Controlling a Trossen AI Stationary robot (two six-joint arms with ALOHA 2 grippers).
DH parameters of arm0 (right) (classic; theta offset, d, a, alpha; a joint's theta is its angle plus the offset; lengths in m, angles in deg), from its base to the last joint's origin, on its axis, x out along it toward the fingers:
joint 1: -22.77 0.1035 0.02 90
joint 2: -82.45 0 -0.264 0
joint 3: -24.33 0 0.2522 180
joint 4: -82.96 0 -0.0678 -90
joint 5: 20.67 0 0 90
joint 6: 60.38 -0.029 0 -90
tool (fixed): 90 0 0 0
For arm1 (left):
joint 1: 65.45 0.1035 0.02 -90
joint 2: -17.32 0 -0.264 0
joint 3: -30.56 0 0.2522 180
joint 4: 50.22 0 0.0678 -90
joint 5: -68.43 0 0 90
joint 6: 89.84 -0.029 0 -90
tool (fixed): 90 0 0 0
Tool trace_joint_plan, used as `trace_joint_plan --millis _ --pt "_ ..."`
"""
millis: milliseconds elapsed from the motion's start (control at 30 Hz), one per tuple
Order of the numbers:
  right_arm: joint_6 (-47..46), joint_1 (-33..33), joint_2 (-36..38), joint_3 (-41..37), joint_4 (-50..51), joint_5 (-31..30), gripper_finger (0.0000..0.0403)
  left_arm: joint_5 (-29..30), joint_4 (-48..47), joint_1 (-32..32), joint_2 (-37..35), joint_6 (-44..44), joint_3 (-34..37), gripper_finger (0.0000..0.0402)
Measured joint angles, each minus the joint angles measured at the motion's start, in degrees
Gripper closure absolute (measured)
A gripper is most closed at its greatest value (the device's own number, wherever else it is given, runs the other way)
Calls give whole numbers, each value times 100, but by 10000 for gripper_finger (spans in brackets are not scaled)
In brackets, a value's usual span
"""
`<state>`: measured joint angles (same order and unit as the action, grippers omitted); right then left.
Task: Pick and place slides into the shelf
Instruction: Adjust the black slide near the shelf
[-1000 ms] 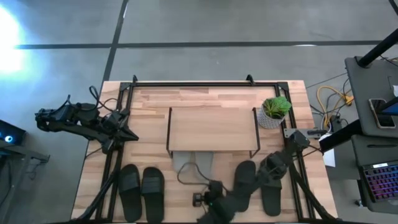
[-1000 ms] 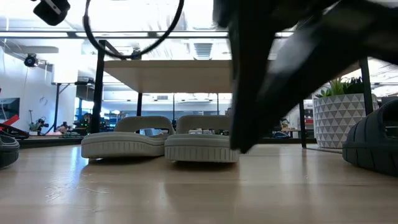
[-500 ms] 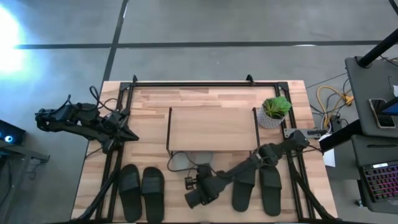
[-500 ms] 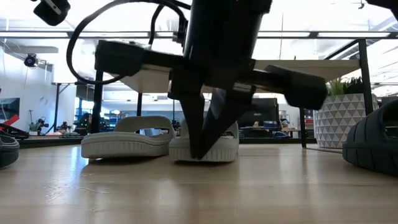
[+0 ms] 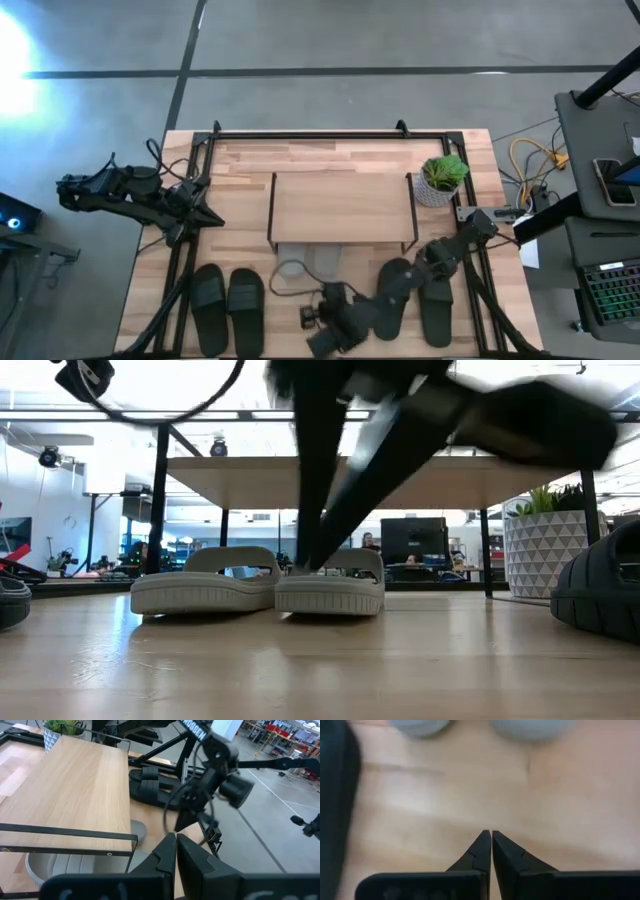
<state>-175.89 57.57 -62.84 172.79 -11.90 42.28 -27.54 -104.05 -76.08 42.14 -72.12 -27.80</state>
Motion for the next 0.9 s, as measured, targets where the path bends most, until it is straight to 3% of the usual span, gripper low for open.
trace_joint_plan --millis 233,433,533,667,900 --pt "-1280 536 138 26 222 7 394 -1 10 -4 139 -2 0 402" --pt "-1371 643 136 17 579 282 394 -2 8 -4 341 400 0 402" --pt "-1078 628 155 17 334 55 394 -116 10 -2 464 599 0 402" --pt "-227 574 208 26 -702 -426 394 -380 176 -2 578 777 0 402" --pt "865 325 208 17 -1683 -455 394 -552 923 1 779 896 -7 402"
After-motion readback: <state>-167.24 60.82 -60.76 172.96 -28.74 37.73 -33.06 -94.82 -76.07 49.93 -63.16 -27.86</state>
